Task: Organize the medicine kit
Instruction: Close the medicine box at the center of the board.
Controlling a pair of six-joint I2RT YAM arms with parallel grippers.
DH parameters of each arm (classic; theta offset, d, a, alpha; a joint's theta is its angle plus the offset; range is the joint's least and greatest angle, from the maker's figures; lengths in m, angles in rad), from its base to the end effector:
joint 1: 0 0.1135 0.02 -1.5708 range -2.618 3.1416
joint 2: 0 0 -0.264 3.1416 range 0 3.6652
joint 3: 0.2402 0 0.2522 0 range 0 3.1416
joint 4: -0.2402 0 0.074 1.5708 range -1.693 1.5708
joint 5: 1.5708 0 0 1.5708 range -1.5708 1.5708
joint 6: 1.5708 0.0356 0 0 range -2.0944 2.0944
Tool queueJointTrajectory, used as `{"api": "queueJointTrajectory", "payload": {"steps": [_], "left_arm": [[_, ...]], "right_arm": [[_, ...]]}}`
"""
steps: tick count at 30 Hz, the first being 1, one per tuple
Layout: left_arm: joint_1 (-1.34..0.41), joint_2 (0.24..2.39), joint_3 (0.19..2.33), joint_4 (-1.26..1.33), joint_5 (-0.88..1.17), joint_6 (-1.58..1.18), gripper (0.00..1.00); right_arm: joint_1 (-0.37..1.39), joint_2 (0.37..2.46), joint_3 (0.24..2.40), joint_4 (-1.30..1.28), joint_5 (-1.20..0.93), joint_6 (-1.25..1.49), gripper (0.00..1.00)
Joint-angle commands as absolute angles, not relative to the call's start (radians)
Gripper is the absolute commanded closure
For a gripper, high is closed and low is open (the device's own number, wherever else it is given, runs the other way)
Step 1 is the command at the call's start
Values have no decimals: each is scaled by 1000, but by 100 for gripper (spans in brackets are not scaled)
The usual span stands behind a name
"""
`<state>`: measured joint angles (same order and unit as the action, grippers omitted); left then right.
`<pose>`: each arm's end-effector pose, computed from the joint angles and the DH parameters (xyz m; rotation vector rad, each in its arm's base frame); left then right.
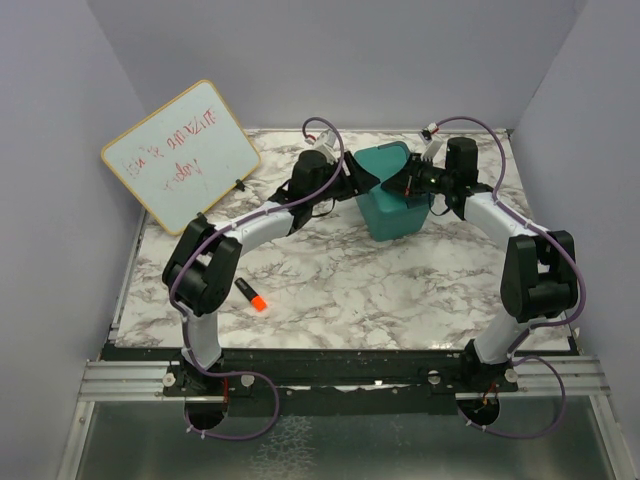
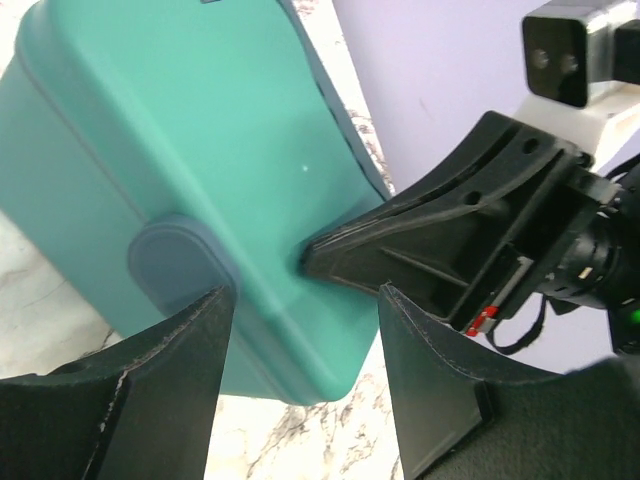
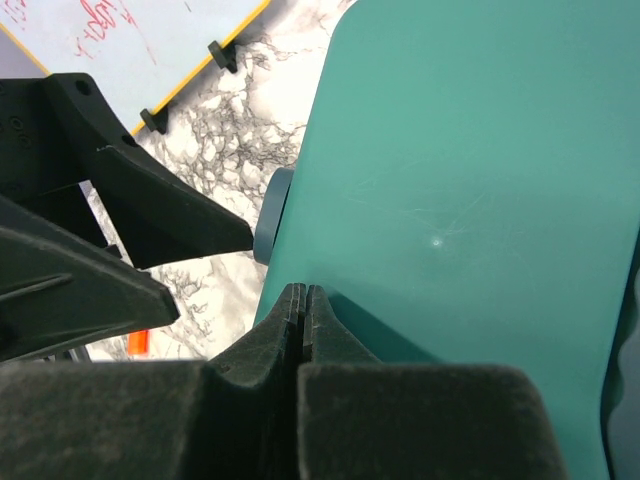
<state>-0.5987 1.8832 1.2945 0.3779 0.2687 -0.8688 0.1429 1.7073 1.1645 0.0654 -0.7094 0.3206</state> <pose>0.3615 -0.2581 0.2559 -0.0515 1.9667 -1.2554 0.3791 0.0780 0.2535 -0.2743 2.0530 1.0108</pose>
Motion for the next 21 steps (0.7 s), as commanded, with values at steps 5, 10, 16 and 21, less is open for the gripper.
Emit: {"api": "queueJointTrajectory", "payload": {"steps": [5,10,16,21], "left_arm": [[-620,1868,1328,414,301,-863,39],[-620,1866,1329,402,288,-849,39],[-620,1850,1301,390,251,-834,39],[-620,1835,1332,308,275,-851,38]], "right_arm": [[149,1749,1110,-72,-690,290,100],[149,1749,1111,-73,-692,290,100],[149,1744,1108,-75,-692,288,100],[149,1744,1110,-77,-686,290,100]]}}
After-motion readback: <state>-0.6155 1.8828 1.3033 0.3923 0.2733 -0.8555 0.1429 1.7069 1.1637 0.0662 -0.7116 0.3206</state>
